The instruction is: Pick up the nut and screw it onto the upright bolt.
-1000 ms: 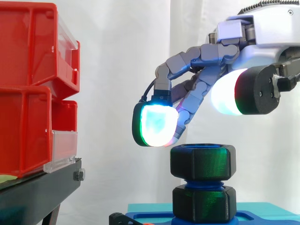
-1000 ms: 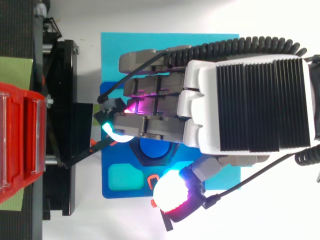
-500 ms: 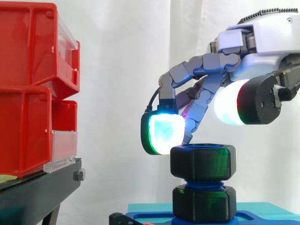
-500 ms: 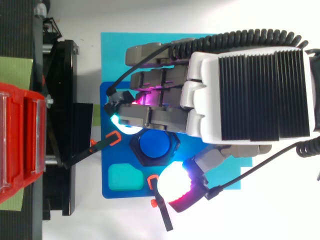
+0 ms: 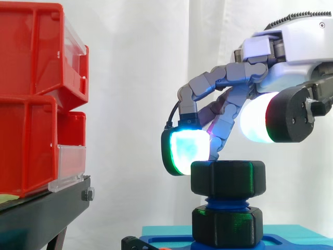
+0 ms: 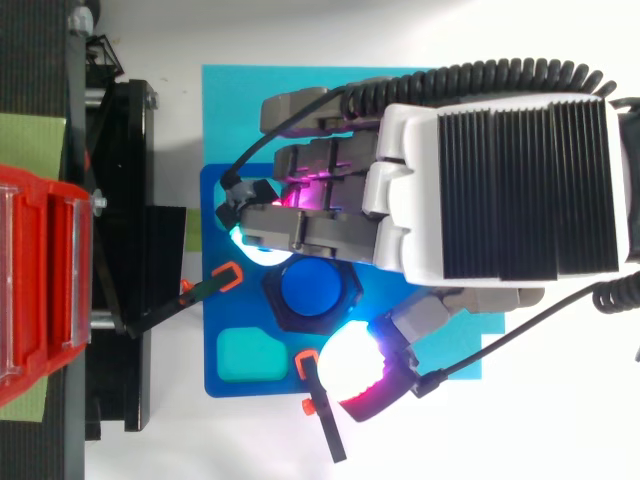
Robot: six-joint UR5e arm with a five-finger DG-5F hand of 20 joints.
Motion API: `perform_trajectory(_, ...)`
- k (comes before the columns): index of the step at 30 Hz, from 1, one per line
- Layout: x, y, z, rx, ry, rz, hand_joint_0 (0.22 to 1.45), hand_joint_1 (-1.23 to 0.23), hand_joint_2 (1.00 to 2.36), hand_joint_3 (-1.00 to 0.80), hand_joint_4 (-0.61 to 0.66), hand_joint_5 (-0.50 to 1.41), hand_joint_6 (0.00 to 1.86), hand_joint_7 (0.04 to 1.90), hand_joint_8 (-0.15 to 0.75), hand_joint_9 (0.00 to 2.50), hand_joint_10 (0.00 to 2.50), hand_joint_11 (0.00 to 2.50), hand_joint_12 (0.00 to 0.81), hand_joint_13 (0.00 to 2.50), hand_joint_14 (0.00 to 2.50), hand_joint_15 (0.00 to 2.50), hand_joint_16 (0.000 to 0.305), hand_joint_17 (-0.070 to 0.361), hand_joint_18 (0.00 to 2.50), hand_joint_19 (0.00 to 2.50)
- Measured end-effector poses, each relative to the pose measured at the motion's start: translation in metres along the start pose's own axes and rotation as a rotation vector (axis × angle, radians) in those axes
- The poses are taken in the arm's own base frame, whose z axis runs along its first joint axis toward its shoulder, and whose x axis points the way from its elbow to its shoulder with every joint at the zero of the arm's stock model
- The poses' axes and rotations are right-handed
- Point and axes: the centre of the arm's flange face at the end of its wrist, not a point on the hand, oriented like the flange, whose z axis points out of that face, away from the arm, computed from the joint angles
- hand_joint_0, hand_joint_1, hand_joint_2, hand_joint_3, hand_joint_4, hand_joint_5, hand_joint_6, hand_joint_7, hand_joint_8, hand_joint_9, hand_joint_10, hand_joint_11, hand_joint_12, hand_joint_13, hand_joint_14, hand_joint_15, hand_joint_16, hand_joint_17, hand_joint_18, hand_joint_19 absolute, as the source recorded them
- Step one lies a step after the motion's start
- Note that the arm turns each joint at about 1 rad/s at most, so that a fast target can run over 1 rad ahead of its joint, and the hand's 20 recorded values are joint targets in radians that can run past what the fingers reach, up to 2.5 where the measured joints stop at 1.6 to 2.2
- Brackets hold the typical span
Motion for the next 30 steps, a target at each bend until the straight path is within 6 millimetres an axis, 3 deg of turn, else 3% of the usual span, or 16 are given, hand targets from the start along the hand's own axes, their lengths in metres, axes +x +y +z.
perform_trajectory(9,0.001,-0.006,-0.002,0.008,0.007,0.001,0.54,-0.38,1.00,-0.50,0.08,0.07,0.50,1.58,0.255,1.42,0.00,0.00,0.128,1.12,0.00,0.00,0.010,0.023,0.82,0.09)
perform_trajectory(17,0.001,-0.017,-0.006,0.021,0.017,0.003,0.54,-0.35,1.00,-0.50,0.03,0.07,0.60,1.32,0.194,1.74,0.00,0.09,0.112,1.24,0.00,0.00,0.005,0.012,0.90,0.12)
perform_trajectory(21,0.001,-0.021,-0.007,0.026,0.018,0.003,0.54,-0.35,1.00,-0.50,0.04,0.08,0.60,1.33,0.204,1.76,0.00,0.11,0.111,1.25,0.00,0.01,0.005,0.012,0.91,0.12)
perform_trajectory(25,0.001,-0.023,-0.008,0.027,0.020,0.004,0.54,-0.34,1.00,-0.50,0.16,0.05,0.50,1.56,0.301,1.68,0.01,0.20,0.139,1.21,0.00,0.02,0.007,0.017,0.87,0.09)
perform_trajectory(30,0.000,-0.025,-0.008,0.021,0.017,0.005,0.53,-0.34,1.00,-0.50,0.23,-0.02,0.50,1.41,0.319,1.50,0.01,0.18,0.154,1.14,0.00,0.00,0.009,0.021,0.83,0.09)
